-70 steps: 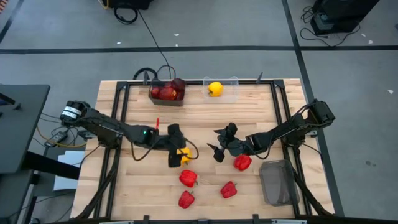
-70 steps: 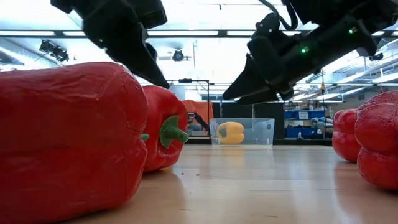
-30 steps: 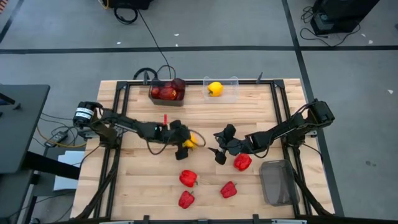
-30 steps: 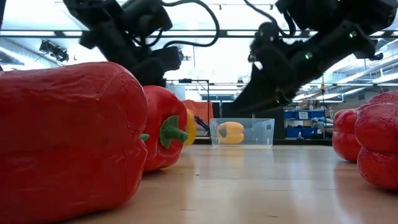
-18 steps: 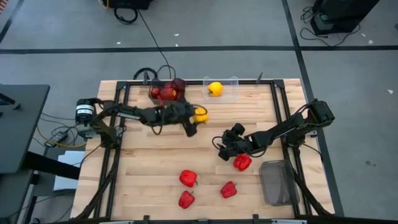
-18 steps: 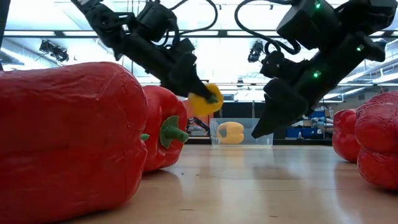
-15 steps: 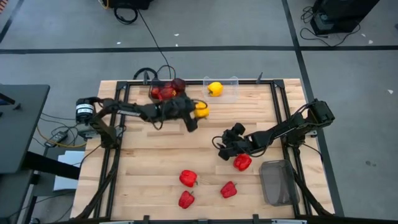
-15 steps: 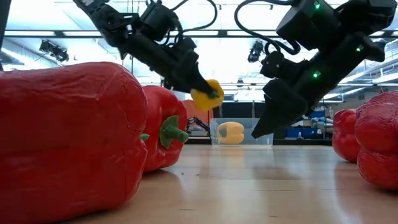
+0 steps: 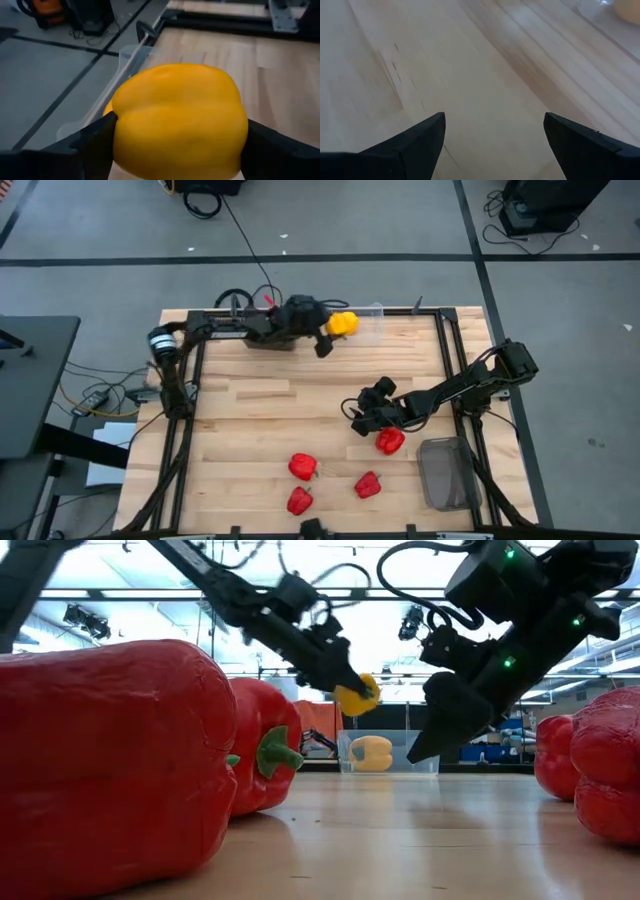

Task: Sort produce into baskets
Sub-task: Put the yellow bell pepper into the transparent bin

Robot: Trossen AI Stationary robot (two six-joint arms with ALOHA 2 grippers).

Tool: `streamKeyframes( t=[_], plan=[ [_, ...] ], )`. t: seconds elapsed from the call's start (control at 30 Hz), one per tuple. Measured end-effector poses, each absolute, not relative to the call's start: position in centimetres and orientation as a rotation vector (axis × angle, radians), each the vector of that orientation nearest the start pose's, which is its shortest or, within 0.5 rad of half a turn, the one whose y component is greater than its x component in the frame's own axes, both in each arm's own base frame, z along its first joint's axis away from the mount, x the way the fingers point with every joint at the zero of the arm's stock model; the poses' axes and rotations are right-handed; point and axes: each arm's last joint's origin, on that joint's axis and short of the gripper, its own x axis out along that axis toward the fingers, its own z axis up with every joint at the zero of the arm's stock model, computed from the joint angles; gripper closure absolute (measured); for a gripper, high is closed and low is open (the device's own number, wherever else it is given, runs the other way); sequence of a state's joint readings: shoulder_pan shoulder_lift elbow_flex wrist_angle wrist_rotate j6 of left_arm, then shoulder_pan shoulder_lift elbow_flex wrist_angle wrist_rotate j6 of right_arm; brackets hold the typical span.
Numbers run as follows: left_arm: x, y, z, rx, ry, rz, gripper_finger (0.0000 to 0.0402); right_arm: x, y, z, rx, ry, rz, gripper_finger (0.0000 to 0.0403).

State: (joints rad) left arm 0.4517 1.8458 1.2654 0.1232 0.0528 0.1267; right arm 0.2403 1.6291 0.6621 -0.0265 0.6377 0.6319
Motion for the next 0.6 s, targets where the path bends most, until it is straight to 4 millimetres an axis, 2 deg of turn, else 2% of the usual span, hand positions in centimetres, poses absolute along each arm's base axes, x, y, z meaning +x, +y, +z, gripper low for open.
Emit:
streamKeyframes(
  t=[0.17,0.3,0.43,0.6],
  plan=[
    [40.9,20.5,22.6,0.010,0.508,0.363,0.0065,26.8,4.8,12.2,0.165,0.763,-0.628,0.0055],
    [42.5,22.0,22.0,-0.008,0.601,0.364,0.0064,26.5,4.7,12.0,0.180,0.789,-0.650,0.0055],
    [43.1,22.5,22.0,-0.026,0.629,0.377,0.0050,26.1,4.6,11.8,0.192,0.813,-0.675,0.0055],
    [43.1,22.5,22.0,-0.043,0.629,0.383,0.0011,25.9,4.6,11.7,0.210,0.828,-0.696,0.0055]
  ],
)
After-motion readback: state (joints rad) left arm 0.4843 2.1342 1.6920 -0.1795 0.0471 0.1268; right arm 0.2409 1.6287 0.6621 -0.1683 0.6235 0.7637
